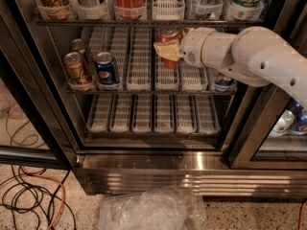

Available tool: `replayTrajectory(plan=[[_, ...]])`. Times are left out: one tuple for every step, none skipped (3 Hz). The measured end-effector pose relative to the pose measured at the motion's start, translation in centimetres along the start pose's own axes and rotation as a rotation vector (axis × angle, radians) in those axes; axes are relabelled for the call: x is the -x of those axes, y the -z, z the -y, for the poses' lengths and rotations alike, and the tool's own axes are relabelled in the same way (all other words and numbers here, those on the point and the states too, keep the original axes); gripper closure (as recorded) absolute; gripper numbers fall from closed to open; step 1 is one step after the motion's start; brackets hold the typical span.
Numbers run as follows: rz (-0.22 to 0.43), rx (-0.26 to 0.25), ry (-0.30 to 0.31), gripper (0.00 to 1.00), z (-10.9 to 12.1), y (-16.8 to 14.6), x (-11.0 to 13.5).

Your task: Pick coke can from middle shelf of fridge

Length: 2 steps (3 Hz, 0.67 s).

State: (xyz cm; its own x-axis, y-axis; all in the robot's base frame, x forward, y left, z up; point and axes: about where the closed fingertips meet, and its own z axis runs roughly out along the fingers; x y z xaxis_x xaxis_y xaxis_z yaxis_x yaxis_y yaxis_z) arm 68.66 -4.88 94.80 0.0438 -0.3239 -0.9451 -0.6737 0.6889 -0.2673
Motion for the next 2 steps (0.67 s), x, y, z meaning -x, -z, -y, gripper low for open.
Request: replayTrajectory(plan=[[0.005, -0.002, 0.003, 1.00, -0.11, 0.10, -0.04], [0.000, 0.018, 0.002, 1.00, -0.54, -0.20, 0.00]])
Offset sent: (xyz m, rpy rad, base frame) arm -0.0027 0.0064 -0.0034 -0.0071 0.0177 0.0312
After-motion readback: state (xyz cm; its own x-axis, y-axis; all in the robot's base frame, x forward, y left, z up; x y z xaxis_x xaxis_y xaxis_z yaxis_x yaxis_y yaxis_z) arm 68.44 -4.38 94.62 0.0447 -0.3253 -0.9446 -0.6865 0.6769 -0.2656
